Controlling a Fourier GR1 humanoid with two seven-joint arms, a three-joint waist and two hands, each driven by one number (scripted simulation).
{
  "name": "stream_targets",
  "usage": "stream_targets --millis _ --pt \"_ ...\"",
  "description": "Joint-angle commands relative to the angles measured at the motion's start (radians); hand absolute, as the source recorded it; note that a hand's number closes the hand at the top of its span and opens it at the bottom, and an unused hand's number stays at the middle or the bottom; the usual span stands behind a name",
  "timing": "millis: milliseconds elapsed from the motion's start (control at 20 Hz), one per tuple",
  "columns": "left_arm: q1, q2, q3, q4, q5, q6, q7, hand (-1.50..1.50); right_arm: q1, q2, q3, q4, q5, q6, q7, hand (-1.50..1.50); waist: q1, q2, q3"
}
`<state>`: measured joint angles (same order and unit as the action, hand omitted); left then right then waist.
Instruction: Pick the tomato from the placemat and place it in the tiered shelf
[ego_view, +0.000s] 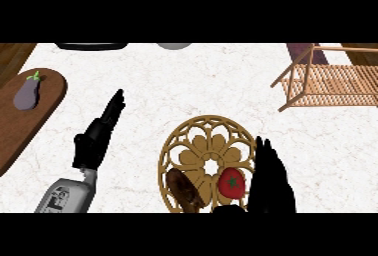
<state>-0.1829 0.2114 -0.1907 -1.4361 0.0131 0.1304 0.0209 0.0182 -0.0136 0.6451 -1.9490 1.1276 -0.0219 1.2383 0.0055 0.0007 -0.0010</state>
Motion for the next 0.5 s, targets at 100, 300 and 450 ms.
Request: stream_targets --millis 100,300,450 --pt "-0.028 -0.007 0.021 0.078 -0.018 -0.007 -0.061 0.00 -0.063 0.013 -0.004 -0.014 -0.023 0.048 0.249 -1.50 -0.011 0.002 -0.001" --pt "-0.018 -0.001 0.021 0.031 -0.015 -0.016 -0.019 0.00 -0.067 0.013 -0.056 0.053 -0.042 0.006 0.207 -1.50 -0.005 0.001 0.000" --pt "-0.056 -0.002 0.045 0.065 -0.011 -0.017 -0.024 0.00 -0.018 0.013 0.029 0.126 -0.003 -0.096 0.206 -1.50 -0.010 0.001 0.000"
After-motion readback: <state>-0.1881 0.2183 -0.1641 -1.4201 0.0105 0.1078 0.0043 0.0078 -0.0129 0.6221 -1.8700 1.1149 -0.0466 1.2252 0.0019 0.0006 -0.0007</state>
